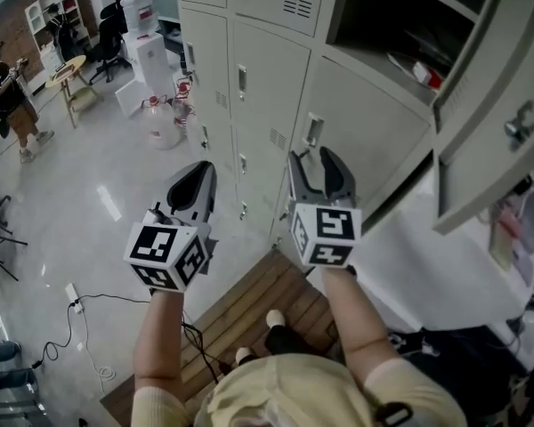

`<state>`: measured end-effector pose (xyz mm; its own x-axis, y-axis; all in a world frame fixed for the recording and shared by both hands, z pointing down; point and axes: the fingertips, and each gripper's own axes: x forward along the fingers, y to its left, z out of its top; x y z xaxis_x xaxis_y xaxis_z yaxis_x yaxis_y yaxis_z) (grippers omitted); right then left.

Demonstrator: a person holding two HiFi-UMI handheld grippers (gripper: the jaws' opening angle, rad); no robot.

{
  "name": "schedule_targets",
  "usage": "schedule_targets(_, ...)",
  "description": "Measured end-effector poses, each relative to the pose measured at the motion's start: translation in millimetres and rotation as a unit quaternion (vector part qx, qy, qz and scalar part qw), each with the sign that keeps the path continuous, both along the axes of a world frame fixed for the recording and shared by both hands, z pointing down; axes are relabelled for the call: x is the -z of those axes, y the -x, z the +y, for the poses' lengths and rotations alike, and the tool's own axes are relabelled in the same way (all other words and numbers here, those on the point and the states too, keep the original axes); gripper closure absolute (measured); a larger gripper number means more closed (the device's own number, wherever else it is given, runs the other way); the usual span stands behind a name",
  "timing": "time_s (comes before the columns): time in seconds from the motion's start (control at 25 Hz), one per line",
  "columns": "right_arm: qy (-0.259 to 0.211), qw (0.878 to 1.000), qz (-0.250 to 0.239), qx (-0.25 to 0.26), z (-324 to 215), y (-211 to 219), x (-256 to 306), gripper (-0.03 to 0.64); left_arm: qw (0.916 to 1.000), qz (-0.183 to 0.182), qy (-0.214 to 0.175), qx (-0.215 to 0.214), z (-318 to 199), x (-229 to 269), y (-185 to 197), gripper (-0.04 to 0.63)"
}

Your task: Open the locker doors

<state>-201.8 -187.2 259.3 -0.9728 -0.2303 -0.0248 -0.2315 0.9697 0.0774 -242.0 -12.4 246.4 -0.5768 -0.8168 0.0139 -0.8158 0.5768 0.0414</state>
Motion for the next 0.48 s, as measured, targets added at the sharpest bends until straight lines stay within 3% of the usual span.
schedule_targets(0.48,0.034,0.998,0.029,-0.039,-54,69,-60,0.4,0.9996,0.024,0.009,-0.007,-45,-42,50,0.589)
